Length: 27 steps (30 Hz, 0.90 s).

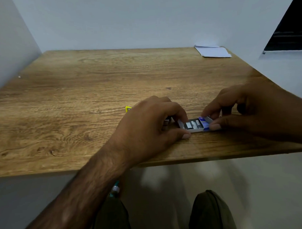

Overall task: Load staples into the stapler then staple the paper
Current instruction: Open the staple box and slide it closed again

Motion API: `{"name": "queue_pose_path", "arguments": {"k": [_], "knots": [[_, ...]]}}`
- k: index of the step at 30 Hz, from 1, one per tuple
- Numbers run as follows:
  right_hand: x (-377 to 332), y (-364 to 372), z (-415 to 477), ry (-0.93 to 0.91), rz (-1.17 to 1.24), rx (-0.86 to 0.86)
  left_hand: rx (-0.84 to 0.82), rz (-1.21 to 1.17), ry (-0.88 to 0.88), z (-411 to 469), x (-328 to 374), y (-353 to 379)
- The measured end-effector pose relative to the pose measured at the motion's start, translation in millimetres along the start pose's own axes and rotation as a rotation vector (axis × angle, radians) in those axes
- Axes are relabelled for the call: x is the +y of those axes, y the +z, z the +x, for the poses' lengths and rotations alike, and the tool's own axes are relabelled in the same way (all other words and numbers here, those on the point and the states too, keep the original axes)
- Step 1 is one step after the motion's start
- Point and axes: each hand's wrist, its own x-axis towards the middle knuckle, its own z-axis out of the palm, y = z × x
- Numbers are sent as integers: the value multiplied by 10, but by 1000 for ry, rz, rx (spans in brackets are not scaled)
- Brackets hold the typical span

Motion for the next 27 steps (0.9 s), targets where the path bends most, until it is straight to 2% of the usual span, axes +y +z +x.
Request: {"name": "queue_pose_path", "arguments": {"k": [4,11,19,27], "knots": [[-15,-70,3,36,-95,-39,-6,-4,-6,4,-9,-2],[-51,-94,13,-3,-255,-55,-18,-4,-21,-1,10,-9],[-114,154,79,-116,-12,55,20,-62,-55,-14,50,-6],[-27,264,181,-98,158,37,15,-88,-75,-11,53,1]]}}
